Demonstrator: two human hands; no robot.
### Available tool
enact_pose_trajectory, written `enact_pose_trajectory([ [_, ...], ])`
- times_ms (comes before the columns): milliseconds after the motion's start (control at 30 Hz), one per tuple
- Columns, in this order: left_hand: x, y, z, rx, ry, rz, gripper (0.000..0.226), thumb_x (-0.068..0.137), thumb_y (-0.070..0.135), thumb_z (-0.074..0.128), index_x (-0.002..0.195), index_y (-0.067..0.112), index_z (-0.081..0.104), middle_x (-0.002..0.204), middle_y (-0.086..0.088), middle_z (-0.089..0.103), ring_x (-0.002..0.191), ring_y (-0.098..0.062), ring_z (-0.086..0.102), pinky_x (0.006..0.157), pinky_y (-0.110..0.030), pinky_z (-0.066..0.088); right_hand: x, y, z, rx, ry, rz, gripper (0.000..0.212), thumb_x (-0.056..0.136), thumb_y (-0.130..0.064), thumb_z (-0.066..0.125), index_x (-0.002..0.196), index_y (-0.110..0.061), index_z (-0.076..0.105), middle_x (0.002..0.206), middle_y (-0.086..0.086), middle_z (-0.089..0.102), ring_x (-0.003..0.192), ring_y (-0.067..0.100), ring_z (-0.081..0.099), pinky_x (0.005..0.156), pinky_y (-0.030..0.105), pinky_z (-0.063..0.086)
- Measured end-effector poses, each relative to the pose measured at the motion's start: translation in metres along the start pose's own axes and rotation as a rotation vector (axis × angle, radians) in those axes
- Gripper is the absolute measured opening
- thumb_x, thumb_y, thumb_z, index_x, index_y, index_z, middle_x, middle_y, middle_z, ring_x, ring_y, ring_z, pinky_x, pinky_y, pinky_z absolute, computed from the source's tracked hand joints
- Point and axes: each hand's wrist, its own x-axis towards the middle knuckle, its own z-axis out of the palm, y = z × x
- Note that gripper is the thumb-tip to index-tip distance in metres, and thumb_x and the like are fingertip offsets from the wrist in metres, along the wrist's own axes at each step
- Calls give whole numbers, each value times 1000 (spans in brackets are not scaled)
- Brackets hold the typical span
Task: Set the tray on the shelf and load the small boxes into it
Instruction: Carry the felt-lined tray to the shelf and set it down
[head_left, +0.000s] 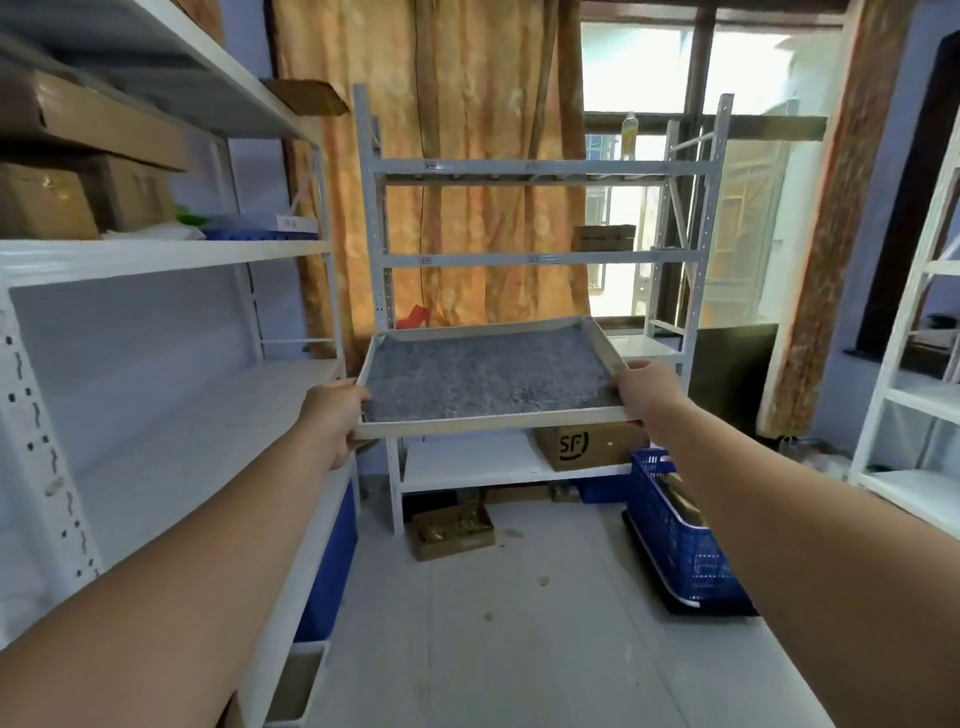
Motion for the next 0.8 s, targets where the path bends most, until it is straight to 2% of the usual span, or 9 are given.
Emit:
enact_pose_trajectory([
  [100,28,-3,15,32,-23,9,33,91,1,45,116,15,62,98,-10,58,71,-21,54,61,-34,48,24,5,9,15,17,-14,22,92,-19,51,73,-28,59,94,9,68,93,31,65,90,50,53],
  [167,47,-2,29,39,-21,18,37,92,0,43,122,14,60,102,-9,56,69,-19,53,57,-31,46,44,7,15,18,22,-29,17,93,-20,51,83,-25,64,95,8,68,94,30,64,91,49,52],
  [233,67,-1,43,48,-13,19,39,93,-1,42,124,14,59,104,-9,56,70,-20,52,58,-31,45,67,8,19,4,22,-36,21,93,-22,51,104,-19,68,99,8,68,96,29,63,91,49,52],
  [333,95,-4,67,45,-10,10,41,92,-3,42,125,15,59,92,-9,58,69,-21,52,62,-31,46,104,10,24,-15,25,-31,31,93,-24,50,121,-16,63,108,10,67,100,29,62,92,47,51],
  [400,113,-7,85,58,-10,8,41,91,-5,42,122,16,60,78,-5,55,66,-21,51,61,-30,45,132,14,25,-3,22,-22,32,94,-22,50,123,-15,62,112,10,66,102,29,61,92,46,52],
  [500,142,-9,119,77,-17,9,40,92,-7,40,116,20,58,77,-3,52,65,-19,49,57,-30,43,180,23,25,-11,3,-31,31,94,-18,51,122,-13,63,112,11,67,102,30,62,91,46,53],
  [567,165,-13,142,82,-16,7,40,92,-7,39,116,19,58,86,-7,56,71,-20,51,60,-32,45,214,29,22,-14,-5,-41,30,92,-15,51,118,-14,64,110,11,67,101,30,63,91,47,53],
  [700,211,-22,185,113,14,-11,46,91,-5,45,133,13,53,124,-13,55,100,-29,53,80,-40,48,276,37,16,-28,-7,-41,30,93,-15,49,119,-13,64,110,12,67,102,31,62,93,47,52],
  [800,240,-25,212,107,33,-7,46,92,-5,46,134,12,52,126,-13,55,99,-27,52,72,-36,48,318,40,16,-20,-3,-45,31,91,-17,51,120,-16,65,110,12,68,102,32,63,92,48,52],
])
